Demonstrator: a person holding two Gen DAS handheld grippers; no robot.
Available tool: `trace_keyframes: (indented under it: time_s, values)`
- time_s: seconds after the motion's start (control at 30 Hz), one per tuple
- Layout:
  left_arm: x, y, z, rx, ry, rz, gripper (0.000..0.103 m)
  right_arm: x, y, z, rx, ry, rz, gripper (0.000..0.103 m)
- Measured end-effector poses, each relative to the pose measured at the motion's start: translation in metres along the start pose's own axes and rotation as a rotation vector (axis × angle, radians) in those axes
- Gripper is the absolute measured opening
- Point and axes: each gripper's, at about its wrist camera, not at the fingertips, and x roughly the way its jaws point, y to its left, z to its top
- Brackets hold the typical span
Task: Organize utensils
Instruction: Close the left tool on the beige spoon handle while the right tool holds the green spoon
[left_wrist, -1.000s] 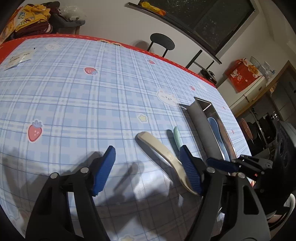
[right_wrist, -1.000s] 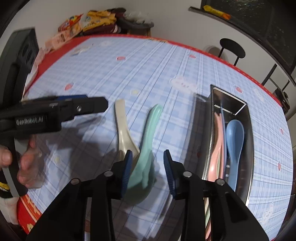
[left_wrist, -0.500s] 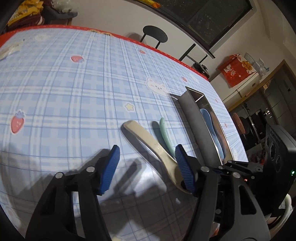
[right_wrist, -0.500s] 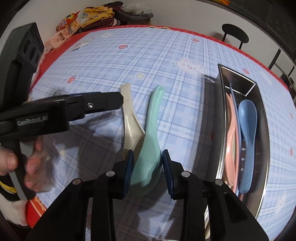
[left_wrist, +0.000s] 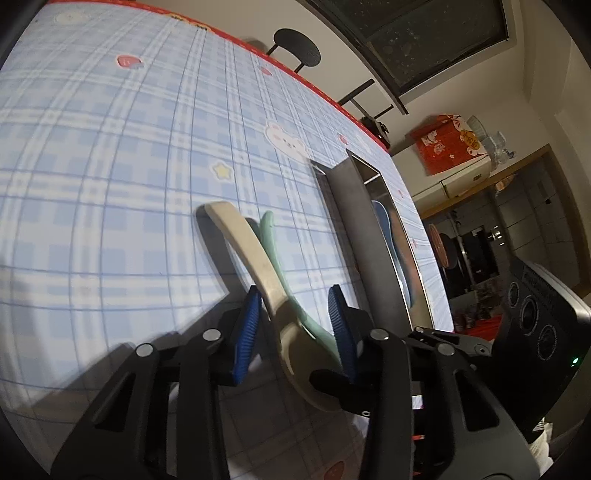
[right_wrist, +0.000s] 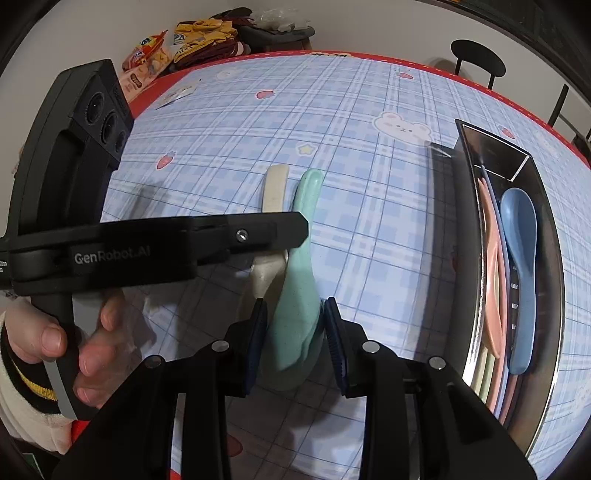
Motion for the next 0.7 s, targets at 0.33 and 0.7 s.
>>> trace_keyframes:
  time_s: [0.33, 0.7]
  values:
    - [0.002, 0.01, -0.001, -0.022, 0.007, 0.009, 0.016, 0.0, -0.003, -0.002, 0.009, -0.001, 0.007, 0.031]
    - [0.003, 0.0, -0.002, 0.05, 0.003, 0.069, 0.018, -0.005, -0.013, -0.002, -0.002, -0.01, -0.052, 0.03]
